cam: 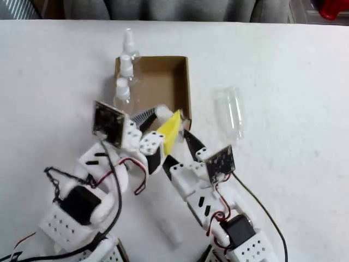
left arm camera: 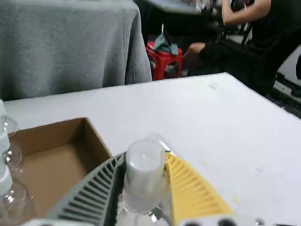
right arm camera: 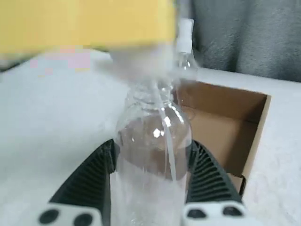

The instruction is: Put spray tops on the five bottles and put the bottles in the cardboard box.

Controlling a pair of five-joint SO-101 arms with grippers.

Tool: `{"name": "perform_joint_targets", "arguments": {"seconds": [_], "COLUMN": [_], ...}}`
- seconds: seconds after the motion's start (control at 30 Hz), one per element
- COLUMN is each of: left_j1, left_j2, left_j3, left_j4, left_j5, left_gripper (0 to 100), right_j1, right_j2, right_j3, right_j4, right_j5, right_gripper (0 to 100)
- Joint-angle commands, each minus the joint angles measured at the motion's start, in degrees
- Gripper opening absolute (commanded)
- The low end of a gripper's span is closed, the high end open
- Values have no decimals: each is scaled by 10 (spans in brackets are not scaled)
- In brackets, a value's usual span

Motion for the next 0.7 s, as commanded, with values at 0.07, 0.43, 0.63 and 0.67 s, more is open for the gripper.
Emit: {"name": "perform_joint_targets", "arguments": {"seconds": [0.07, 0.43, 0.63, 0.67], "left_j1": [11, 12, -24, -29], "left_j2": [-15, -15, -15, -15], "left_j3": [11, 10, -4, -5], "left_j4": [-9, 2, 2, 3], "left_j5": [-31, -30, -29, -29], "left_gripper": [20, 20, 21, 21], "right_j1": [7, 7, 7, 7], "right_j2": [-8, -8, -8, -8], "right_j3": [5, 5, 5, 5], "right_j4": [4, 4, 0, 0], "right_j5": [-2, -2, -1, -1], "right_gripper": [15, 15, 15, 15]}}
